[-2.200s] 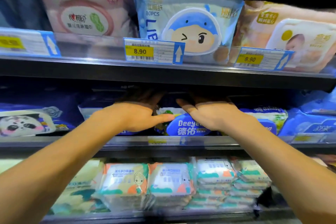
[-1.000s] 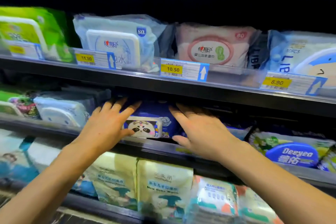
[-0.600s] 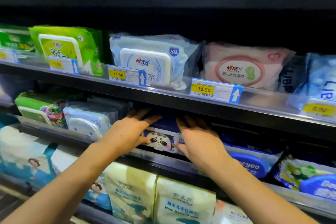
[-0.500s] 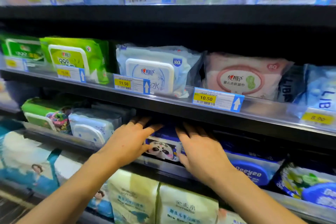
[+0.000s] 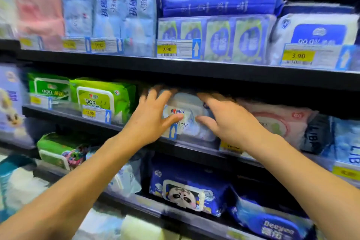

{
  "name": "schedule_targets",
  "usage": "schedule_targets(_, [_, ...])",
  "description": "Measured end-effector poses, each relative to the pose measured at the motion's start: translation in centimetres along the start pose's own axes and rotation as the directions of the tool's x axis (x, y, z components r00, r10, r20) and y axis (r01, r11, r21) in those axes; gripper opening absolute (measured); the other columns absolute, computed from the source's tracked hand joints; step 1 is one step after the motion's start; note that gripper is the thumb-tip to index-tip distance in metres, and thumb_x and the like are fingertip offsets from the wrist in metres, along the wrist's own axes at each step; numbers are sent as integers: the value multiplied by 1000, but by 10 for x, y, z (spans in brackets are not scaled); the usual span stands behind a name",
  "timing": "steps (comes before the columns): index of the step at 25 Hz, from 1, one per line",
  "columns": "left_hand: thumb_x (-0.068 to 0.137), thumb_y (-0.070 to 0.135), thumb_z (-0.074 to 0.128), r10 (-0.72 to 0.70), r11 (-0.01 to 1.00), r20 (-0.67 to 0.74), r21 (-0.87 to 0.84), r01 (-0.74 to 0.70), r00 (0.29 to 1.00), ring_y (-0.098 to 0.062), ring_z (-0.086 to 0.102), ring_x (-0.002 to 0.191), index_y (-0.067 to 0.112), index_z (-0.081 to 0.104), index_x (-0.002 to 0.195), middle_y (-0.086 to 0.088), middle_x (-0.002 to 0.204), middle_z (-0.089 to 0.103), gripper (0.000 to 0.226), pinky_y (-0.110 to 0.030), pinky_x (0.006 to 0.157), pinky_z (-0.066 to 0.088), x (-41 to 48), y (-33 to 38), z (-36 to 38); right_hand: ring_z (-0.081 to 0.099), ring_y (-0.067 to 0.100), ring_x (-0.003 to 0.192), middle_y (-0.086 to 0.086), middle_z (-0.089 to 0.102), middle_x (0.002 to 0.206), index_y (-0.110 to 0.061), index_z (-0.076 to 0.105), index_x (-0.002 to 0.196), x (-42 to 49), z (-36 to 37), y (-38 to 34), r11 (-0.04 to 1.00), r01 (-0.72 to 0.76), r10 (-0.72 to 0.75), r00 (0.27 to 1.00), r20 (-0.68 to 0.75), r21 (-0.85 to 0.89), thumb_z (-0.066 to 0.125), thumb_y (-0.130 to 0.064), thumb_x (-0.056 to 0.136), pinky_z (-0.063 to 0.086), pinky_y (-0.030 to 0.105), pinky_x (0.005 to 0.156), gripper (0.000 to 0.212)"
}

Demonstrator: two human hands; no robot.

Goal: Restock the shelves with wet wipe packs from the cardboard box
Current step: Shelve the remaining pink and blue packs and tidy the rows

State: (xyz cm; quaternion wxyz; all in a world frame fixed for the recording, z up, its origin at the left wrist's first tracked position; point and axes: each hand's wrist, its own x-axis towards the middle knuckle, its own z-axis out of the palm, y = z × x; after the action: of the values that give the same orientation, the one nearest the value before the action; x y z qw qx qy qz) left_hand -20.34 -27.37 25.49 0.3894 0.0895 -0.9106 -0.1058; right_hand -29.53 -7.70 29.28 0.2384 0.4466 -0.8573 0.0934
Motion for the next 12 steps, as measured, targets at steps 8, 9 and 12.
schedule_targets(8, [62, 62, 76, -539, 500, 216, -696, 515, 814, -24, 65, 107, 8, 60, 124, -5, 119, 69, 83, -40, 99, 50, 46, -3, -28, 67, 29, 87, 3, 71, 93, -16, 66, 97, -18, -17, 3, 781, -386, 432, 902, 21, 492, 62, -82, 57, 57, 43, 81, 77])
schedule_targets(9, [64, 57, 78, -567, 410, 266, -730, 547, 780, -26, 67, 102, 7, 63, 120, -8, 113, 72, 77, -43, 97, 53, 52, -5, -31, 66, 26, 78, 1, 70, 84, -12, 68, 94, -12, -22, 8, 735, -403, 432, 898, 81, 545, 64, -86, 52, 58, 41, 76, 85])
schedule_targets(12, [82, 37, 77, -583, 310, 335, -750, 585, 740, -27, 71, 94, 7, 68, 112, -9, 99, 76, 43, -39, 86, 57, 60, -6, -30, 64, 15, 76, -3, 71, 87, -13, 76, 102, -4, -20, 13, 642, -470, 346, 883, 318, 605, 70, -87, 46, 57, 38, 78, 94])
